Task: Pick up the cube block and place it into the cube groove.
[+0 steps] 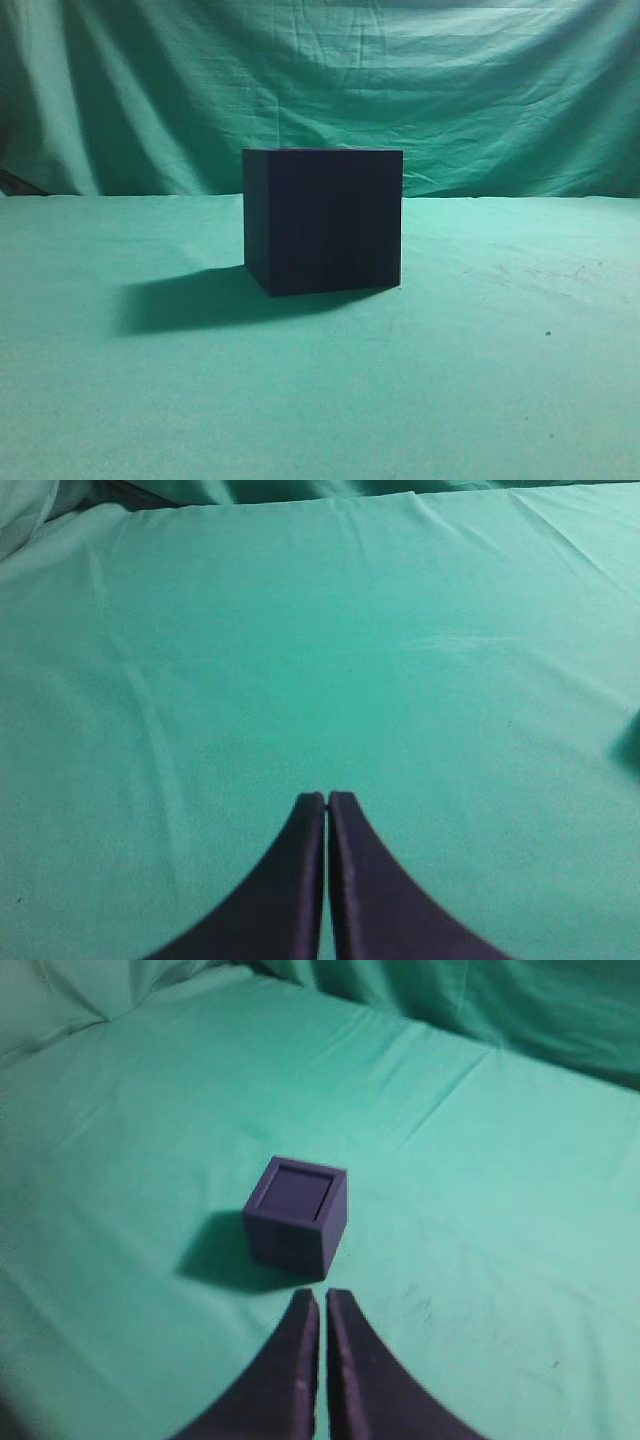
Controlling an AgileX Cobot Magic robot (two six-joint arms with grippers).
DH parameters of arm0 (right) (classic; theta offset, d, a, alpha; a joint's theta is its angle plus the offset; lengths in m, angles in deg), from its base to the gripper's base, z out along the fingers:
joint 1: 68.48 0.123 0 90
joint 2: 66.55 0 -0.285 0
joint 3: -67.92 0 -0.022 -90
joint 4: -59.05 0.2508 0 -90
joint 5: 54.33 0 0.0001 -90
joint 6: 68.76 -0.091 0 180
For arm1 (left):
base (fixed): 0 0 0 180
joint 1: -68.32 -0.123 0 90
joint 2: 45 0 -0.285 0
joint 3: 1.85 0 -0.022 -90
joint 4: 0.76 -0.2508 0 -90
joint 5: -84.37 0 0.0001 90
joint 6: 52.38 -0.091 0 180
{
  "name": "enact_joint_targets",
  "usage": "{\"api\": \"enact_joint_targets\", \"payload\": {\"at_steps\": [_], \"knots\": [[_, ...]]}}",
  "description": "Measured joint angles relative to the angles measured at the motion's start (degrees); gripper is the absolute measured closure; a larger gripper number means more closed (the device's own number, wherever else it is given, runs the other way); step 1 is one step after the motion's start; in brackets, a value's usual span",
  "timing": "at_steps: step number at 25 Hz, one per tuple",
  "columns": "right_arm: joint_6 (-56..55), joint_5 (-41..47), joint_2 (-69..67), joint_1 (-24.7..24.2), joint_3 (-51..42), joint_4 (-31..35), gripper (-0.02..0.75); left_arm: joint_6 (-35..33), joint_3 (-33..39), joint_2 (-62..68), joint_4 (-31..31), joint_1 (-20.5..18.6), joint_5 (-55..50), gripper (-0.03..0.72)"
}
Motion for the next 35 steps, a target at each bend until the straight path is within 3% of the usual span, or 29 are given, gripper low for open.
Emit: {"api": "enact_joint_targets", "payload": {"at_steps": [4,12,18,21,26,35], "knots": [[0.64,-10.95,2.7,-4.13,-6.2,-1.06,0.738,0.0,0.0,0.0,0.0,0.0,0.0,0.688],[0.74,-29.42,13.96,-23.42,-28.65,-1.45,0.738,0.0,0.0,0.0,0.0,0.0,0.0,0.688],[0.74,-40.17,21.62,-33.58,-44.6,-1.22,0.738,0.0,0.0,0.0,0.0,0.0,0.0,0.688],[0.74,-42.85,23.18,-36.21,-49.54,-1.12,0.738,0.0,0.0,0.0,0.0,0.0,0.0,0.688],[0.74,-41.99,23.3,-38.98,-50.16,0.02,0.738,0.0,0.0,0.0,0.0,0.0,0.0,0.688],[0.74,-35.13,23.3,-39.49,-50.3,1.16,0.738,0.0,0.0,0.0,0.0,0.0,0.0,0.688]]}}
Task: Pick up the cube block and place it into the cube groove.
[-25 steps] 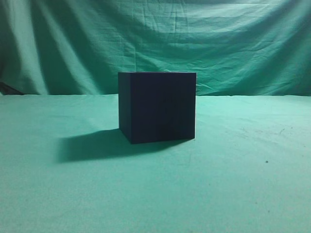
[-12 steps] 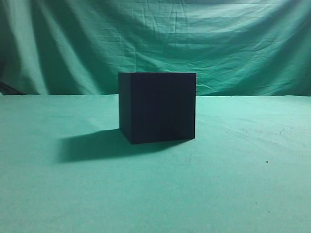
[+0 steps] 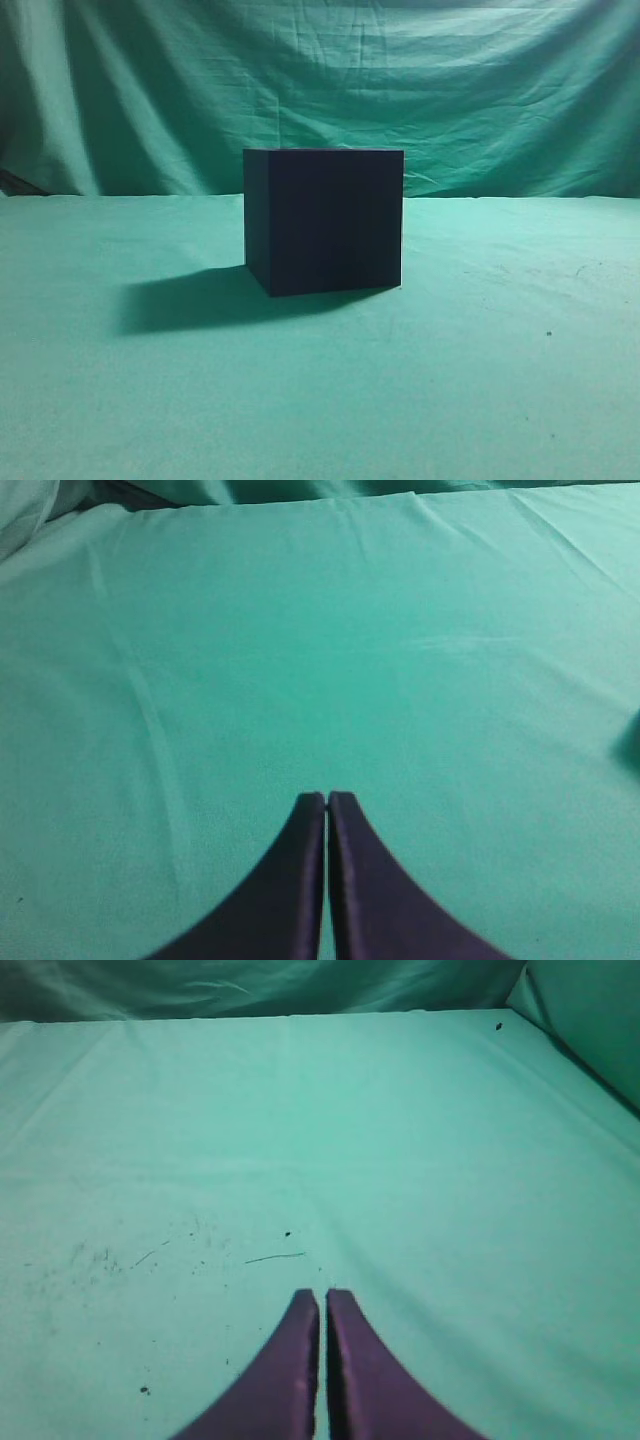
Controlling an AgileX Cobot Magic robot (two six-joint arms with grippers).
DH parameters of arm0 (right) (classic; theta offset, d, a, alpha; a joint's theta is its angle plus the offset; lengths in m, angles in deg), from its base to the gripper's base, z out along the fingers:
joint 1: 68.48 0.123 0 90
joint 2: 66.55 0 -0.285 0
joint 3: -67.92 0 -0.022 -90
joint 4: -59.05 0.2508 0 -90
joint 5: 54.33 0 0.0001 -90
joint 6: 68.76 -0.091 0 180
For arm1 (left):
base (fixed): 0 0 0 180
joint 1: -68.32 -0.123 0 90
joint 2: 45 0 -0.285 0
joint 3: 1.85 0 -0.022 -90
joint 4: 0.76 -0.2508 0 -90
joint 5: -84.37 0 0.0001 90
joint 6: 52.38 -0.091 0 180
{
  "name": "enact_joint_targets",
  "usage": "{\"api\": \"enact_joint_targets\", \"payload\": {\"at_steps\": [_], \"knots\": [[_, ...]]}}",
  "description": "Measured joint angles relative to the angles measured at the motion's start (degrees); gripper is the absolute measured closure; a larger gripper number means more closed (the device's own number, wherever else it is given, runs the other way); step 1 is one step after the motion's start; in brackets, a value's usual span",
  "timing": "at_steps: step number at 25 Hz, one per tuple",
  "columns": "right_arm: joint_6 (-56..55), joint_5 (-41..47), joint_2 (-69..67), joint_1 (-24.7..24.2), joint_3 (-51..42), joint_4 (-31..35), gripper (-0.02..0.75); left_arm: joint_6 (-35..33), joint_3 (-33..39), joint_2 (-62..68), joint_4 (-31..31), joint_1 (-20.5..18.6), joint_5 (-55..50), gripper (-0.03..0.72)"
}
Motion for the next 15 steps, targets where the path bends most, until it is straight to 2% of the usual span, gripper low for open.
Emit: {"api": "enact_joint_targets", "payload": {"at_steps": [15], "knots": [[0.0,0.13,0.0,0.0,0.0,0.33,0.738,0.0,0.0,0.0,0.0,0.0,0.0,0.688]]}}
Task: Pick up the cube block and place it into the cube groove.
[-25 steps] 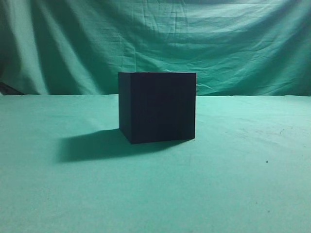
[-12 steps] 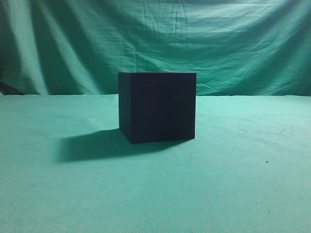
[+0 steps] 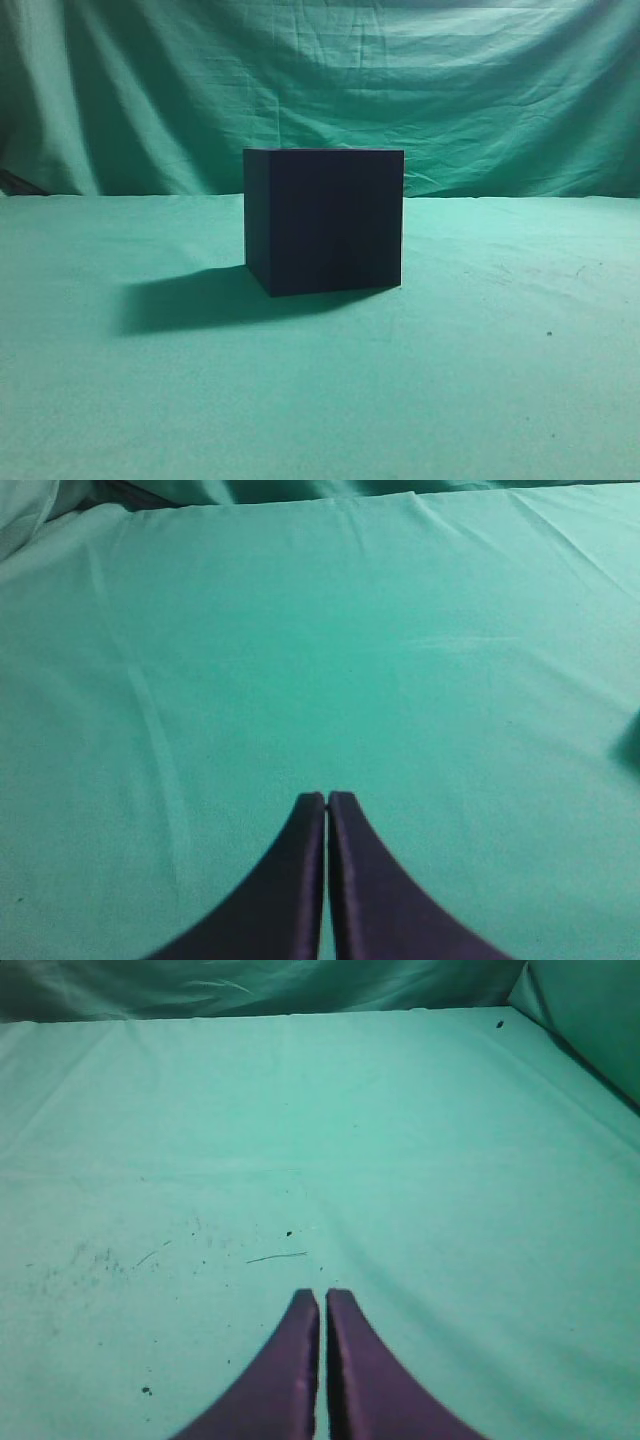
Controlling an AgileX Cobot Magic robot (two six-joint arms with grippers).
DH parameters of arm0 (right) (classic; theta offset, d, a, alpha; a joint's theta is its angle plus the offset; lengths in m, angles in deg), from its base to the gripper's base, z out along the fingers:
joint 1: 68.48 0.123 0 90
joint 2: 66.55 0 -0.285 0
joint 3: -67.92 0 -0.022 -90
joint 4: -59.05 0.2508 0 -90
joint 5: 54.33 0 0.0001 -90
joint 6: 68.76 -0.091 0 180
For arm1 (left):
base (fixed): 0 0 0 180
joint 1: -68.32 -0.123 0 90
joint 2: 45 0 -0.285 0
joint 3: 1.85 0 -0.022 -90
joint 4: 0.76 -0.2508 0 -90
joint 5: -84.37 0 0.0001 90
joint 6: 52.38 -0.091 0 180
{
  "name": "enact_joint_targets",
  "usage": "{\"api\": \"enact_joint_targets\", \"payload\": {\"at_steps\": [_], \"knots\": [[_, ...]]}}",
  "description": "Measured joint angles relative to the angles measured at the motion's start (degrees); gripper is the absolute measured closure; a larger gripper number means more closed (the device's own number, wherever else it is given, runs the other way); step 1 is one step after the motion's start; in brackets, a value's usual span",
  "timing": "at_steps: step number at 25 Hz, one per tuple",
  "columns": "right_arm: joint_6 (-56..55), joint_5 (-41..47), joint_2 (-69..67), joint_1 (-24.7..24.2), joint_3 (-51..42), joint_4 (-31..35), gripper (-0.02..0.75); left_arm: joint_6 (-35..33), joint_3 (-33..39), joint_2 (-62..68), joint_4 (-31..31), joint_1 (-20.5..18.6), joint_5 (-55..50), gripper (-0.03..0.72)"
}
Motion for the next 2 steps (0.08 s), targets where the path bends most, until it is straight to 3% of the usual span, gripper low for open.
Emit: {"api": "enact_joint_targets", "payload": {"at_steps": [2], "knots": [[0.0,0.0,0.0,0.0,0.0,0.0,0.738,0.0,0.0,0.0,0.0,0.0,0.0,0.688]]}}
